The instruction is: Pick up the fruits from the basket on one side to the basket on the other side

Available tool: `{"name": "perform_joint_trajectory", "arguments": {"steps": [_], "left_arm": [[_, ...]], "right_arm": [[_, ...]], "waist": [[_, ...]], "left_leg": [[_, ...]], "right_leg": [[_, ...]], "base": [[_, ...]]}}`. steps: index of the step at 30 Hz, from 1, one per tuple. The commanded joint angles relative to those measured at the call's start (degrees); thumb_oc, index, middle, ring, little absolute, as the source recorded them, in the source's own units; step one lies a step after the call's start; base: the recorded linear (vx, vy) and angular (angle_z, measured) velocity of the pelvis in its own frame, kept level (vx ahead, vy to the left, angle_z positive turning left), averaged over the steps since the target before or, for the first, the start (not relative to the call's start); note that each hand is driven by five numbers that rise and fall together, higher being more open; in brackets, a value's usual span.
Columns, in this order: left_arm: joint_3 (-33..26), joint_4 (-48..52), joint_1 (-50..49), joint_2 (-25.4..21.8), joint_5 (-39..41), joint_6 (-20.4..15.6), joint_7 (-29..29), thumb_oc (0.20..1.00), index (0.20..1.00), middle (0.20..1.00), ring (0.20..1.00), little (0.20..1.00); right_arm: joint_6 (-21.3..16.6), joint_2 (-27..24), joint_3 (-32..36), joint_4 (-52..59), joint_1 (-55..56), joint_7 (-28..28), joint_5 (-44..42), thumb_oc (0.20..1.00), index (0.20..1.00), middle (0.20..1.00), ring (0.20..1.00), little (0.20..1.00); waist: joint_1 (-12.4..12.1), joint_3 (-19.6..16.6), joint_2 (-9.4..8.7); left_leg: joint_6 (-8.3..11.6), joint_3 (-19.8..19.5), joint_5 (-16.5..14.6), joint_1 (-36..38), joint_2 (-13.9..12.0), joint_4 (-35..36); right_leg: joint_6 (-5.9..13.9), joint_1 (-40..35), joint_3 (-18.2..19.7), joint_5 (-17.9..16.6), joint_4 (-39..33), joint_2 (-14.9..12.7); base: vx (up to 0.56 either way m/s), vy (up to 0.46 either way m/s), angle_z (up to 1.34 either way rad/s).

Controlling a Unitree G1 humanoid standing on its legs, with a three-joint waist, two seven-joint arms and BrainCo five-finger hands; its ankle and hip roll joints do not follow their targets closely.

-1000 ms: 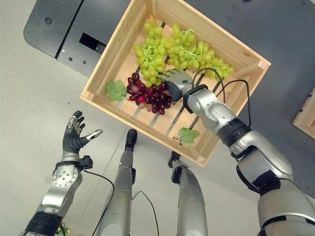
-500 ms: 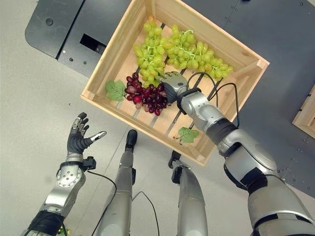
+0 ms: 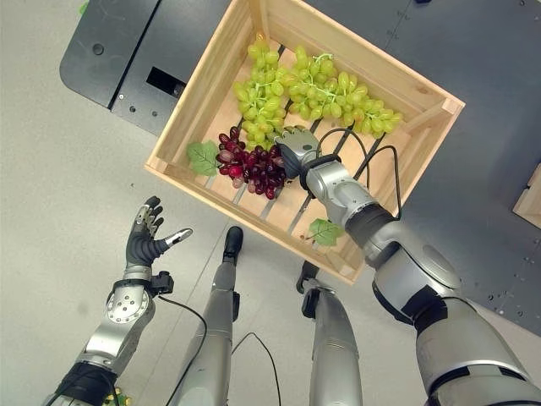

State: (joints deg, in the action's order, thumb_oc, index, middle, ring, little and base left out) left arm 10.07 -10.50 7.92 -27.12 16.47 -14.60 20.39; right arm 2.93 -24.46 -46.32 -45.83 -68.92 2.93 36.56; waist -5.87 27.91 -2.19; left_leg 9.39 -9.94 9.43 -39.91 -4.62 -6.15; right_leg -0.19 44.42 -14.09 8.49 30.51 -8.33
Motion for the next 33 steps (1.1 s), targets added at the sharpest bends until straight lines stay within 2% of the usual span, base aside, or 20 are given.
{"name": "perform_joint_trajectory", "arguments": {"steps": [1, 2, 6, 15, 24, 26, 27, 30, 33], "left_arm": [[-0.8, 2.5, 1.7, -1.2, -2.2, -2.3, 0.9, 1.000, 1.000, 1.000, 1.000, 1.000], [-0.7, 2.4, 1.8, -1.1, -2.1, -2.3, 0.9, 1.000, 1.000, 1.000, 1.000, 1.000], [-0.3, 2.4, 1.6, -0.9, -1.5, -2.6, 0.9, 1.000, 1.000, 1.000, 1.000, 1.000], [-0.1, 2.4, 1.9, -0.5, -1.4, -2.4, 0.7, 1.000, 1.000, 1.000, 1.000, 1.000], [-0.5, 2.6, 1.1, -0.2, -0.7, -2.5, 0.1, 1.000, 1.000, 1.000, 1.000, 1.000], [-1.3, 2.9, 0.6, -0.3, -0.8, -2.1, -0.1, 1.000, 1.000, 1.000, 1.000, 1.000], [-1.7, 2.9, 0.8, -0.4, -0.9, -2.0, -0.2, 1.000, 1.000, 1.000, 1.000, 1.000], [-2.7, 3.2, 0.3, -0.5, -0.4, -1.4, -1.2, 1.000, 1.000, 1.000, 1.000, 1.000], [-3.2, 3.4, -0.4, -0.7, 1.4, -1.3, -3.1, 1.000, 1.000, 1.000, 1.000, 1.000]], "right_arm": [[0.2, 1.0, -3.3, -3.6, 3.1, -2.5, 0.1, 0.464, 0.464, 0.464, 0.464, 0.464], [0.2, 1.0, -3.6, -4.4, 3.3, -2.3, 0.2, 0.200, 0.200, 0.200, 0.200, 0.200], [0.6, 2.2, -3.8, -7.0, 4.6, -2.9, 0.6, 0.200, 0.200, 0.200, 0.200, 0.200], [0.6, 2.1, -3.0, -7.4, 5.5, -2.7, -1.1, 0.200, 0.200, 0.200, 0.200, 0.200], [0.2, 1.9, -0.7, -7.3, 6.4, -2.5, -6.7, 0.200, 0.200, 0.200, 0.200, 0.200], [-0.1, -0.2, 0.6, -2.2, 6.6, -3.5, -9.6, 0.200, 0.200, 0.200, 0.200, 0.200], [-0.5, -0.9, 1.3, 0.8, 6.4, -4.0, -11.6, 0.200, 0.200, 0.200, 0.200, 0.200], [-1.3, -1.2, 6.0, 6.8, 8.4, -5.5, -26.0, 0.200, 0.200, 0.200, 0.200, 0.200], [-3.4, -2.0, 10.4, 9.7, 10.7, -7.6, -45.8, 0.200, 0.200, 0.200, 0.200, 0.200]], "waist": [[-0.7, 1.9, -2.26], [-0.9, 1.9, -2.18], [-0.9, 1.9, -1.61], [-0.7, 1.9, -1.54], [-0.7, 1.9, -1.59], [-0.5, 1.9, -2.01], [-0.3, 1.9, -2.30], [-0.1, 1.9, -3.06], [-0.4, 1.9, -3.22]], "left_leg": [[-4.29, -0.5, -5.5, 4.2, 2.5, -0.7], [-4.30, -0.5, -5.4, 4.1, 2.5, -0.7], [-4.37, -0.7, -5.7, 4.4, 2.6, -0.5], [-4.48, -0.6, -5.8, 4.8, 2.8, -0.5], [-4.46, -0.5, -5.7, 5.7, 2.8, -0.2], [-4.39, -0.3, -5.6, 6.3, 2.8, 0.1], [-4.33, -0.2, -5.2, 6.1, 2.7, 0.1], [-4.19, 0.1, -5.5, 7.3, 2.6, 0.3], [-3.95, 0.2, -5.3, 8.2, 2.6, 0.5]], "right_leg": [[7.02, -2.2, 0.3, -4.3, -7.4, -0.9], [7.02, -2.1, 0.3, -4.3, -7.3, -0.9], [7.08, -2.1, 0.3, -3.6, -6.7, -1.0], [7.19, -2.5, 0.4, -3.8, -6.8, -1.1], [7.30, -3.3, 0.4, -3.9, -6.9, -1.3], [7.35, -3.6, 0.4, -4.1, -6.9, -1.4], [7.27, -3.4, 0.4, -4.6, -7.2, -1.3], [7.22, -4.5, 0.6, -4.4, -7.3, -1.4], [7.17, -5.5, 0.4, -4.5, -7.5, -1.6]], "base": [[0.00, 0.000, 0.00], [0.00, 0.000, 0.00], [0.00, 0.000, 0.00], [0.00, 0.001, 0.00], [0.00, 0.000, 0.00], [0.00, 0.000, 0.00], [0.00, 0.000, 0.00], [0.00, -0.004, 0.02], [0.00, 0.000, 0.00]]}}
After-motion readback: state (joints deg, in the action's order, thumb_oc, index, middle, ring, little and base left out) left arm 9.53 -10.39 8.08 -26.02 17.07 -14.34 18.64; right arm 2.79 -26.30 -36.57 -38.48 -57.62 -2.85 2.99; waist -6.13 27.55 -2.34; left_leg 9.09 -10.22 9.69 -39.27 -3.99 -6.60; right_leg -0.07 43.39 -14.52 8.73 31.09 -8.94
